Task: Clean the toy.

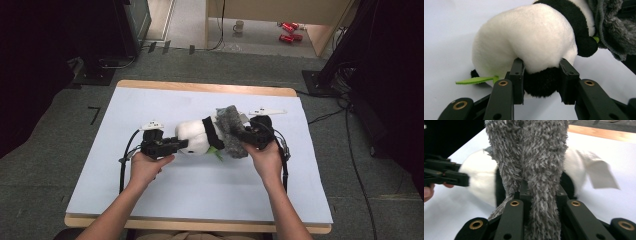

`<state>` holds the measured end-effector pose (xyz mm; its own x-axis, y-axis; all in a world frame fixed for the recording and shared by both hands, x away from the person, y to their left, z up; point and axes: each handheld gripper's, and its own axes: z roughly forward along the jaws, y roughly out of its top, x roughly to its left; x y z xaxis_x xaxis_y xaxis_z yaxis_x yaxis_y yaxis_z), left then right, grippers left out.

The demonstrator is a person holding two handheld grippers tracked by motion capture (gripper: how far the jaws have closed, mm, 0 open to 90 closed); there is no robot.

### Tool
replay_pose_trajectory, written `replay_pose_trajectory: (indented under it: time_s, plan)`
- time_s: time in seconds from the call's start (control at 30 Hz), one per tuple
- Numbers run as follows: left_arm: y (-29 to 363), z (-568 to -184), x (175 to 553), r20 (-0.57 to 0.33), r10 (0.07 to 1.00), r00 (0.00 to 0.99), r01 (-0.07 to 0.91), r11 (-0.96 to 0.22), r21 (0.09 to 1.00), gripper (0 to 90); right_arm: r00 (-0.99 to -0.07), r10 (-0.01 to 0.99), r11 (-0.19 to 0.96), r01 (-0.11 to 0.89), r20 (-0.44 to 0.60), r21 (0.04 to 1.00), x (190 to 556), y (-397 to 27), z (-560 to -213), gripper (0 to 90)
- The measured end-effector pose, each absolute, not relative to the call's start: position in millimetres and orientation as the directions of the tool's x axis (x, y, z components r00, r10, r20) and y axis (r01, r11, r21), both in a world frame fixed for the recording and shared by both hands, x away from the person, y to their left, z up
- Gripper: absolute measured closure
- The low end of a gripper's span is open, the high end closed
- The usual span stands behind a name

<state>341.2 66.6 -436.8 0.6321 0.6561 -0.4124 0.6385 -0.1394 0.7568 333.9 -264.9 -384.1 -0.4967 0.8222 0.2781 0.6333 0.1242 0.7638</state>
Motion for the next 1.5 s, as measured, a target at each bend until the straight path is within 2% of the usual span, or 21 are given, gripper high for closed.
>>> replay_pose_trajectory:
  time_s: [0.4,0.67,0.83,1.07,1.2,1.3,1.5]
  plan:
    - [65.1,-438.0,339.0,-0.400,0.656,0.640,0.629,-0.148,0.763,63.0,-0.403,0.862,0.050,0.670,0.306,0.740,336.6,-296.9,-396.4,77.1]
    - [70.4,-439.4,339.8,-0.418,0.650,0.635,0.640,-0.139,0.756,62.8,-0.347,0.902,0.042,0.665,0.258,0.746,334.9,-311.5,-392.8,77.5]
    - [69.4,-439.2,338.3,-0.412,0.656,0.633,0.636,-0.137,0.759,62.8,-0.396,0.876,0.039,0.625,0.274,0.780,327.1,-304.5,-370.3,77.5]
    - [67.3,-438.2,335.1,-0.409,0.646,0.645,0.628,-0.144,0.764,62.2,-0.514,0.815,0.092,0.569,0.266,0.817,312.3,-265.7,-344.5,77.4]
    - [64.5,-437.6,332.0,-0.393,0.638,0.662,0.617,-0.168,0.769,61.1,-0.564,0.785,0.138,0.562,0.256,0.815,311.5,-240.1,-351.1,77.0]
    - [63.9,-438.5,331.1,-0.379,0.637,0.671,0.606,-0.178,0.775,59.6,-0.569,0.784,0.166,0.578,0.249,0.799,315.2,-230.1,-361.0,76.9]
    - [68.6,-434.5,331.4,-0.359,0.606,0.710,0.580,-0.214,0.786,48.5,-0.541,0.809,0.183,0.603,0.230,0.776,323.5,-234.2,-376.8,77.3]
